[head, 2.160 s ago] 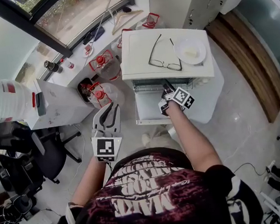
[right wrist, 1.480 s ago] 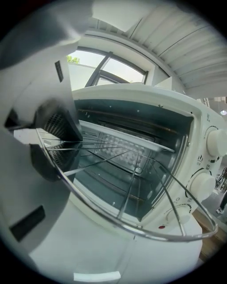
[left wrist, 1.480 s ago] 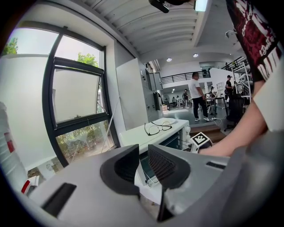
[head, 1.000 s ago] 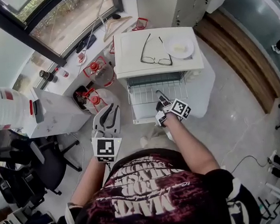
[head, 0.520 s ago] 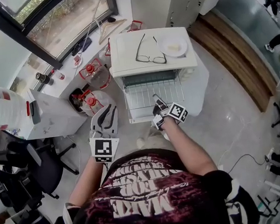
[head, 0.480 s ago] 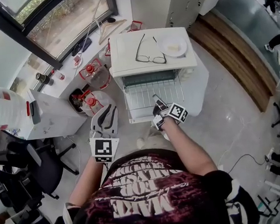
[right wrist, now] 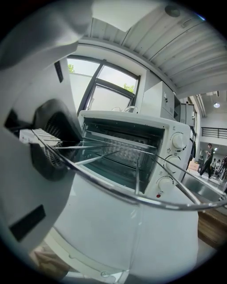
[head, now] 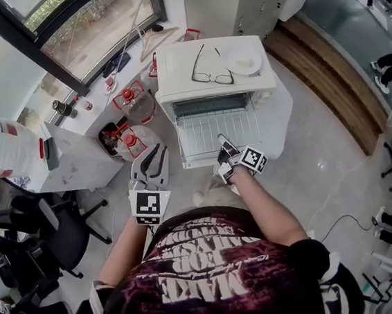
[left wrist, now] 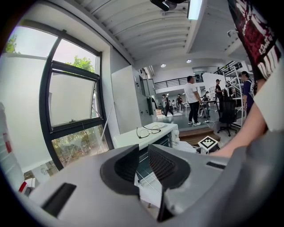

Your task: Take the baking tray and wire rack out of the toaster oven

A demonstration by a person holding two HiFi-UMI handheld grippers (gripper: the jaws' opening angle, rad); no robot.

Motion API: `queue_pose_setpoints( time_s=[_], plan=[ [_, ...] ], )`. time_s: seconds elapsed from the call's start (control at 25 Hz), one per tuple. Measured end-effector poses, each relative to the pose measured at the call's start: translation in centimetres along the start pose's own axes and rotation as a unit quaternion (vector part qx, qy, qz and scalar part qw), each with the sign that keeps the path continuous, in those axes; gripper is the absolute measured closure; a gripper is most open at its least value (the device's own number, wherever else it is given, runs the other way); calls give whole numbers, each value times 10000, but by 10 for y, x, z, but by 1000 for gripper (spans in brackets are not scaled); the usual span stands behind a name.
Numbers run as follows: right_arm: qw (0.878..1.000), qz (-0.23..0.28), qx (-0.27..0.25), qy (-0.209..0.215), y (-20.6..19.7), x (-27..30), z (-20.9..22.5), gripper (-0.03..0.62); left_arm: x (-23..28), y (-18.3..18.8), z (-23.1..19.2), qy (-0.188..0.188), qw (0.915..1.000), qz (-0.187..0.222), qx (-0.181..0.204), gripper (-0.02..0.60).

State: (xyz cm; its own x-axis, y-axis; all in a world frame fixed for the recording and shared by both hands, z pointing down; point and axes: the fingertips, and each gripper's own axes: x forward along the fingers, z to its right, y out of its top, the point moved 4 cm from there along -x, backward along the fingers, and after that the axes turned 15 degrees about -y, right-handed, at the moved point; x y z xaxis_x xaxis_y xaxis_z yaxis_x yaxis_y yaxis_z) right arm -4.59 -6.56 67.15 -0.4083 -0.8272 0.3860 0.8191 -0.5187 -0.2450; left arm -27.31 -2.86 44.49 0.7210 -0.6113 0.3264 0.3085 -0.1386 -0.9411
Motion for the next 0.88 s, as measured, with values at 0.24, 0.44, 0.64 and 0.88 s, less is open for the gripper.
queue_pose_setpoints(
  time_s=[0.24,0.44,0.64,0.88],
  plan=[
    [10000,-77,21,-11,-10,-19,3,588,-4,-1,7,-40,10000,62,-30,528],
    [10000,-90,-3,-15,-12,-42,5,588,0,1,16,-174,9997,155,-33,528],
    [9999,-125,20,-42,-18,-62,10,588,7,3,28,-379,9991,183,-6,528],
    [9999,-58,96,48,-13,-86,16,588,21,9,42,-618,9978,224,33,528]
  ],
)
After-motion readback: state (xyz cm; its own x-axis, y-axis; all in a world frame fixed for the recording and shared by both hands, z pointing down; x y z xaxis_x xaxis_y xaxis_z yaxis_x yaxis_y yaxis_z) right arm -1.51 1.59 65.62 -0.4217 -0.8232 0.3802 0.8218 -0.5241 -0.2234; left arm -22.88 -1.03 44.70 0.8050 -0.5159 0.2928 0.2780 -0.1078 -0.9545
